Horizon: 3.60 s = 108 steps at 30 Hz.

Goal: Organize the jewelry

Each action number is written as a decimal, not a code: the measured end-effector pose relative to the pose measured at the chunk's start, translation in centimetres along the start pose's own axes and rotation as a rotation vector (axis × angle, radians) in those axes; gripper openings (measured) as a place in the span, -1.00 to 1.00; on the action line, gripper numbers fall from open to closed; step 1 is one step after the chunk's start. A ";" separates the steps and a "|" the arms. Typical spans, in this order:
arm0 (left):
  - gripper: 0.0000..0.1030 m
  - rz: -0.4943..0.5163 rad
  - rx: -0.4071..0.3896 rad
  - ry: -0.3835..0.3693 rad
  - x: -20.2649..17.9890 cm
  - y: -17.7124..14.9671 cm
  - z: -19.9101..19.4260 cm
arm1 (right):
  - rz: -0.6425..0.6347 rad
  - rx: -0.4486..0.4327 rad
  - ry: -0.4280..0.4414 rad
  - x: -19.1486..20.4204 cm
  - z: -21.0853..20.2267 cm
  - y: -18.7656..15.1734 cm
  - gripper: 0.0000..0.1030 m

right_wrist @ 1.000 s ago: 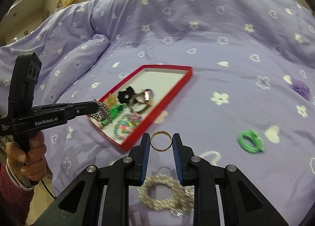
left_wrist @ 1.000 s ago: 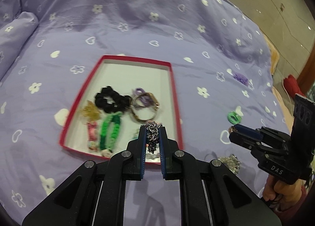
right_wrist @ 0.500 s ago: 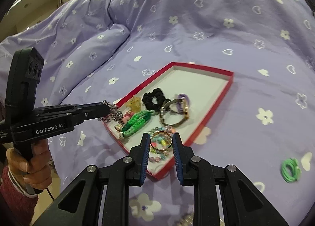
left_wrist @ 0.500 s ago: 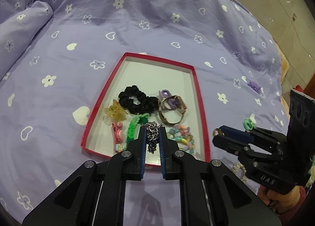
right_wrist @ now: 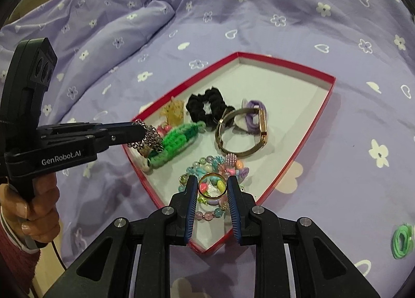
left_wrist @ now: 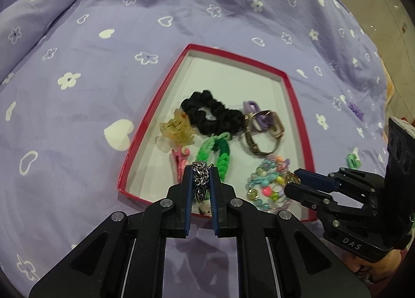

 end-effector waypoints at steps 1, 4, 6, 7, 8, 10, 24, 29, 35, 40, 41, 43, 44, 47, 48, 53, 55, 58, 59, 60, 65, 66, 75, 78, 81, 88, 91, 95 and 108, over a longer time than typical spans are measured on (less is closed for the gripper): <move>-0.80 -0.002 0.006 0.002 0.1 -0.1 0.3 | -0.003 0.006 0.002 0.0 0.2 -0.1 -0.55; -0.80 -0.007 0.028 0.000 0.4 -0.5 1.0 | -0.017 0.020 0.002 0.2 0.5 -0.1 -0.55; -0.79 -0.005 0.038 0.003 0.4 -0.7 1.3 | -0.026 0.023 -0.002 0.3 0.5 -0.1 -0.55; -0.79 -0.003 0.044 0.004 0.4 -0.8 1.5 | -0.027 0.026 -0.002 0.2 0.5 -0.1 -0.54; -0.79 -0.003 0.050 0.005 0.4 -0.9 1.6 | -0.027 0.028 0.000 0.2 0.5 -0.1 -0.54; -0.79 -0.002 0.054 0.009 0.4 -1.0 1.7 | -0.030 0.033 0.003 0.2 0.5 -0.1 -0.54; -0.67 -0.009 0.053 0.002 0.4 -0.8 1.5 | -0.034 0.037 0.001 0.3 0.7 -0.1 -0.53; -0.61 -0.007 0.049 0.003 0.3 -0.8 1.2 | -0.030 0.038 0.006 0.4 0.7 0.0 -0.50; -0.54 -0.007 0.038 0.006 0.2 -0.6 0.6 | -0.023 0.029 0.007 0.3 0.3 0.0 -0.47; -0.35 -0.010 0.014 0.007 -0.1 -0.4 -0.6 | 0.009 -0.006 0.007 -0.2 -1.1 0.0 -0.46; -0.25 -0.012 0.010 0.008 -0.2 -0.5 -1.0 | 0.022 -0.016 0.010 -0.3 -1.6 0.1 -0.40; 0.05 -0.013 -0.001 0.016 -0.4 -0.6 -1.7 | 0.054 -0.049 0.027 -0.6 -2.8 0.1 -0.20; 0.26 -0.014 -0.011 0.021 -0.4 -0.7 -2.0 | 0.078 -0.077 0.045 -0.8 -3.6 0.1 -0.04; 0.52 -0.030 -0.032 0.030 -0.4 -1.0 -3.2 | 0.131 -0.129 0.087 -1.2 -5.4 -0.1 0.36; 0.53 -0.038 -0.036 0.025 -0.4 -1.2 -3.5 | 0.147 -0.143 0.095 -1.3 -5.9 -0.2 0.54; 0.59 -0.087 -0.043 0.018 0.1 -2.4 -5.0 | 0.248 -0.196 0.157 -2.0 -8.2 -1.1 0.73; 0.59 -0.104 -0.047 0.022 0.2 -2.9 -5.5 | 0.291 -0.201 0.187 -2.2 -8.8 -1.5 0.79; 0.59 -0.117 -0.058 0.030 0.2 -3.7 -6.4 | 0.356 -0.233 0.234 -2.2 -9.8 -2.2 0.83; 0.59 -0.120 -0.061 0.038 0.2 -4.0 -6.8 | 0.368 -0.246 0.235 -2.2 -10.2 -2.5 0.86; 0.59 -0.121 -0.065 0.044 0.2 -4.2 -7.0 | 0.373 -0.257 0.237 -2.1 -10.4 -2.6 0.88; 0.62 -0.118 -0.089 0.081 -0.1 -5.7 -8.5 | 0.332 -0.302 0.169 -1.2 -11.7 -3.4 0.88; 0.63 -0.114 -0.096 0.092 -0.2 -6.0 -8.8 | 0.322 -0.311 0.151 -1.0 -12.0 -3.6 0.88; 0.81 -0.067 -0.155 0.182 -1.2 -8.2 -10.6 | 0.220 -0.341 -0.011 0.4 -12.3 -6.0 0.89; 0.88 -0.052 -0.178 0.217 -1.4 -8.8 -11.1 | 0.163 -0.351 -0.083 1.1 -12.4 -6.7 0.89; 0.88 -0.046 -0.193 0.228 -1.6 -9.5 -11.4 | 0.165 -0.337 -0.087 1.0 -12.3 -7.4 0.89; 0.90 0.004 -0.277 0.254 -3.2 -9.0 -14.0 | 0.089 -0.315 -0.170 2.1 -14.1 -6.6 0.91; 1.00 0.016 -0.347 0.259 -3.6 -7.9 -15.5 | 0.056 -0.392 -0.229 3.1 -16.4 -4.8 1.00; 1.00 0.009 -0.346 0.278 -3.1 -7.5 -15.1 | 0.075 -0.400 -0.206 2.9 -17.0 -3.7 1.00; 1.00 0.008 -0.302 0.338 -2.2 -10.2 -12.8 | 0.118 -0.352 -0.147 2.0 -12.1 -7.3 1.00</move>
Point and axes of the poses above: each gripper's, at about its wrist camera, not at the fingertips, and z roughly the way its jaws point, x to its left, y to its top, the point moved 5 cm from there along z, roughly the way its jaws point, and after that the axes turned 1 degree about -x, right-handed, at the moved point
